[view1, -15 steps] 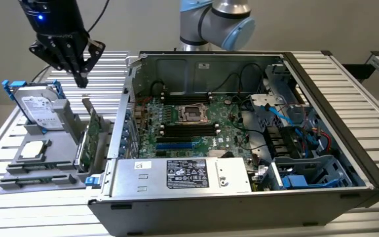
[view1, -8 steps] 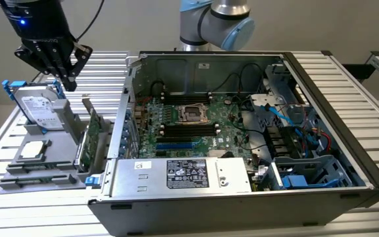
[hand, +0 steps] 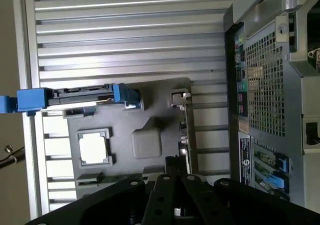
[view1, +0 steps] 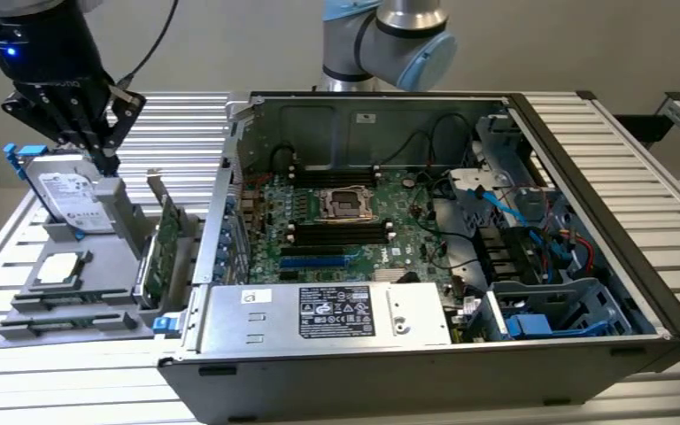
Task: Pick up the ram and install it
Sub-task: 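Reach for the ram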
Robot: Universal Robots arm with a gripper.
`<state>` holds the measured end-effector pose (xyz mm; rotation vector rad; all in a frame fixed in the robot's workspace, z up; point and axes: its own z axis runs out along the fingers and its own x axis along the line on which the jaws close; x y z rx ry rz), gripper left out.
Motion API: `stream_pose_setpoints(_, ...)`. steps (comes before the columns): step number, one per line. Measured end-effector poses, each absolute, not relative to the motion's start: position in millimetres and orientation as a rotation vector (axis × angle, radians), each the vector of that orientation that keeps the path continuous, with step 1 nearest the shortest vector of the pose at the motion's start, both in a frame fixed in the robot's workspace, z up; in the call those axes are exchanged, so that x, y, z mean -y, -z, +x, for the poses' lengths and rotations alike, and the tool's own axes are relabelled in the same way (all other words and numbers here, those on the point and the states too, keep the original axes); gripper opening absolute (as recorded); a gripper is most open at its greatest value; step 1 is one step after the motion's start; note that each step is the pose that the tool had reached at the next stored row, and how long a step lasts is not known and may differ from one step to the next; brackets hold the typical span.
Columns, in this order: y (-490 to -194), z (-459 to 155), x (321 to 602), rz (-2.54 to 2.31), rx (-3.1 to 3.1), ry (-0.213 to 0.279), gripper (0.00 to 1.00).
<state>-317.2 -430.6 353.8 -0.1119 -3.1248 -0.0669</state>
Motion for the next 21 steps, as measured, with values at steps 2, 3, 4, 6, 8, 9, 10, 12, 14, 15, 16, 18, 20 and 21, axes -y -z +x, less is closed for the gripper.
stream_pose_setpoints(2, -353, -321, 434, -0.112, 3.124, 0.067, 0.11)
stream_pose_setpoints(3, -352, -323, 435, -0.112, 3.124, 0.067, 0.11)
stream_pose_setpoints(4, -352, -325, 437, -0.112, 3.124, 0.067, 0.11)
stream_pose_setpoints(6, -351, -329, 440, -0.112, 3.123, 0.067, 0.11)
stream_pose_setpoints(8, -350, -332, 443, -0.112, 3.122, 0.067, 0.11)
stream_pose_setpoints(9, -350, -334, 445, -0.111, 3.122, 0.067, 0.11)
stream_pose_setpoints(10, -349, -335, 446, -0.111, 3.121, 0.067, 0.11)
stream_pose_setpoints(12, -349, -339, 449, -0.111, 3.120, 0.066, 0.11)
stream_pose_setpoints(14, -348, -342, 452, -0.111, 3.119, 0.066, 0.11)
stream_pose_setpoints(15, -347, -343, 454, -0.111, 3.118, 0.066, 0.11)
stream_pose_setpoints(16, -347, -345, 455, -0.111, 3.118, 0.066, 0.11)
stream_pose_setpoints(18, -346, -348, 459, -0.110, 3.116, 0.066, 0.11)
stream_pose_setpoints(20, -346, -351, 462, -0.110, 3.115, 0.066, 0.11)
stream_pose_setpoints(21, -345, -352, 463, -0.110, 3.115, 0.066, 0.11)
